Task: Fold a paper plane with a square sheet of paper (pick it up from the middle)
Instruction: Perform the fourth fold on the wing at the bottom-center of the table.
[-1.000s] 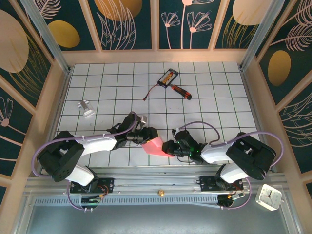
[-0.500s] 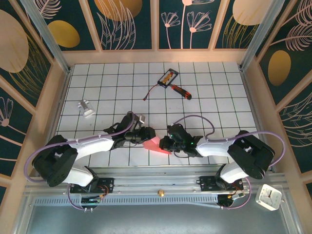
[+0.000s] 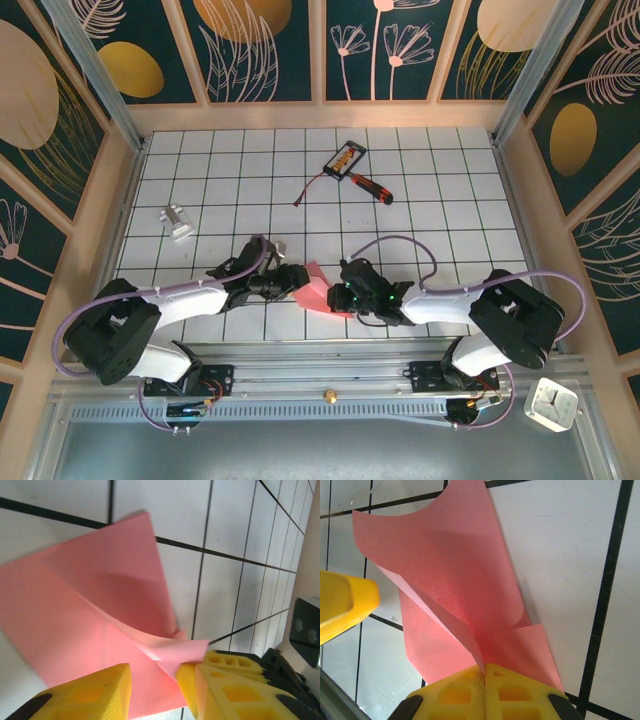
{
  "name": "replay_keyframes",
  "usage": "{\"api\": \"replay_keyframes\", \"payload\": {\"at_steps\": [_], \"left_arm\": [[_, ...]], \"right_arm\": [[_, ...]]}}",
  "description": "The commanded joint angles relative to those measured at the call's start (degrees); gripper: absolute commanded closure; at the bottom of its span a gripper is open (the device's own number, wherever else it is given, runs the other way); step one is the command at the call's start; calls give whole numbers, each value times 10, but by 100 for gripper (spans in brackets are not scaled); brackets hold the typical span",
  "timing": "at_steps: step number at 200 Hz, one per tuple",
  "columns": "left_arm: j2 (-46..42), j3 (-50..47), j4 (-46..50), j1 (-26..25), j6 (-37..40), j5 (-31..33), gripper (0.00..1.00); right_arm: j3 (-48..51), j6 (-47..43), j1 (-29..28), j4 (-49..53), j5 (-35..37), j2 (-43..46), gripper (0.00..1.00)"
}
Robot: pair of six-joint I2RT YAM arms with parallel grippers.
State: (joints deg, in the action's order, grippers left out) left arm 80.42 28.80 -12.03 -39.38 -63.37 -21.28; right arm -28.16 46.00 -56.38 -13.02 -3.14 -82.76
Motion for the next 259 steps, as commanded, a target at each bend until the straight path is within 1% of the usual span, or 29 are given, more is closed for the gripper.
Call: {"api": "replay_keyframes", "payload": {"at_steps": [1, 14, 46, 111, 159, 236, 259], "left_arm": [[9, -8, -38, 9, -31, -24, 60], [21, -5, -39, 10, -27, -27, 60], [55, 9, -58, 16, -23, -39, 60], [100, 43, -37, 25, 21, -54, 60], [114, 55, -22, 26, 36, -58, 61], [119, 64, -8, 28, 47, -59, 61], [120, 65, -6, 28, 50, -58, 61]], "right_arm": [[-19, -33, -13, 11, 38, -2, 92], [-24, -36, -21, 11, 38, -7, 91], [-35, -55, -38, 16, 68, -24, 88], [-58, -163, -65, 44, 124, -39, 81], [-74, -214, -83, 73, 154, -43, 79], [-80, -241, -101, 102, 181, -54, 77], [-86, -241, -102, 101, 183, -56, 80]]}}
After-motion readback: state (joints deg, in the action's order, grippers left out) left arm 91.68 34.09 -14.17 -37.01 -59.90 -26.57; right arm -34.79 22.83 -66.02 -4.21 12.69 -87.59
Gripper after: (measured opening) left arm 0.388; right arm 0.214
